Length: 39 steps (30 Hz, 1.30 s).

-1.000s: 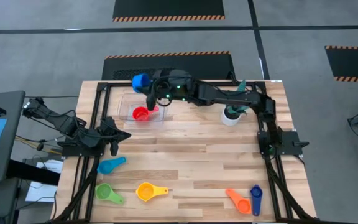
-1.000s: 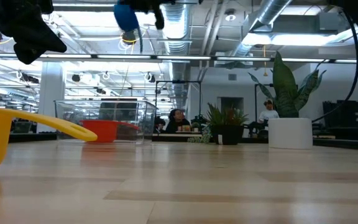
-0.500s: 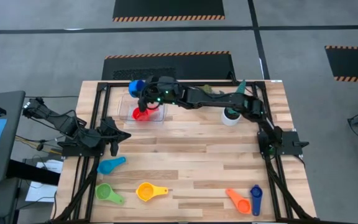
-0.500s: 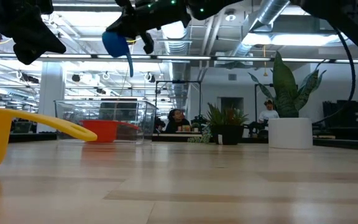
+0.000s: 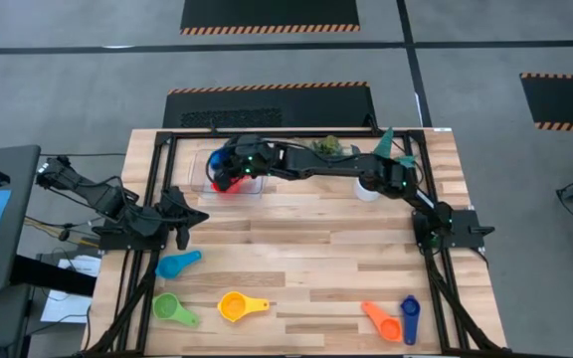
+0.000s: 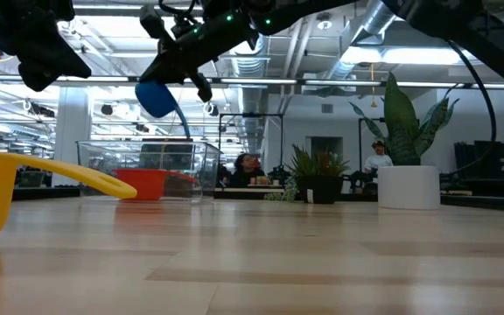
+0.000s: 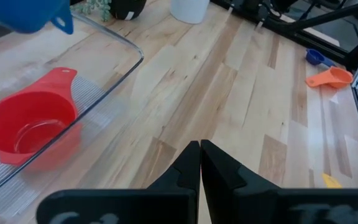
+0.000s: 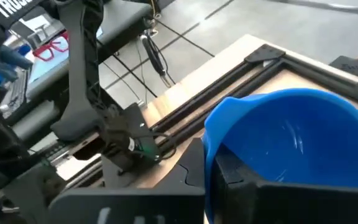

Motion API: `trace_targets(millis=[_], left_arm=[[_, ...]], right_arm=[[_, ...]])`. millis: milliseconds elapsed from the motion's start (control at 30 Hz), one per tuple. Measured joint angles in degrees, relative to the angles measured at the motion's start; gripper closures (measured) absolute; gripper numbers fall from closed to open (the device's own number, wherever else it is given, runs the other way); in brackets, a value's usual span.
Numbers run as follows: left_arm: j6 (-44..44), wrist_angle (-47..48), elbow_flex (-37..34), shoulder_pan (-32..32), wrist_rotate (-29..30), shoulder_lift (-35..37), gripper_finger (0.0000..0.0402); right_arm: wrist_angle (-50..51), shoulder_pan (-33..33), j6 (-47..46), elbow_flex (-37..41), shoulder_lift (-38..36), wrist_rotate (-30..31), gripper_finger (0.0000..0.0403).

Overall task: Nest measuring cups in basket
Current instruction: Stack the blue measuring cup on top of the red measuring cup in the transparent bin

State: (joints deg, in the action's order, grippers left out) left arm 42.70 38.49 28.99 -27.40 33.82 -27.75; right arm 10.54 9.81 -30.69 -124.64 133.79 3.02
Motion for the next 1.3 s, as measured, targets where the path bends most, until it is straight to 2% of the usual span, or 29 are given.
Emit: trace_targets(millis=[133, 567, 967, 1300], left_arm=[[0.0, 0.3, 0.0, 0.0, 0.0, 0.0, 0.0401], [0.0, 1.1, 0.0, 0.0, 0.0, 0.0, 0.0401], [0.0, 1.2, 0.0, 0.0, 0.0, 0.0, 0.0402], [0.0, 1.1, 0.0, 0.0, 0.0, 0.0, 0.0401]], right_arm=[[2.3, -0.6, -0.4, -0.1, -0.2, 3.3, 0.0396], [3.2, -1.8, -4.4, 0.0, 3.5, 3.0, 0.0395], [3.9, -1.5, -4.0, 0.0, 3.4, 4.8, 0.0396], [2.0, -1.5, -3.8, -0.1, 6.2, 3.1, 0.0396]])
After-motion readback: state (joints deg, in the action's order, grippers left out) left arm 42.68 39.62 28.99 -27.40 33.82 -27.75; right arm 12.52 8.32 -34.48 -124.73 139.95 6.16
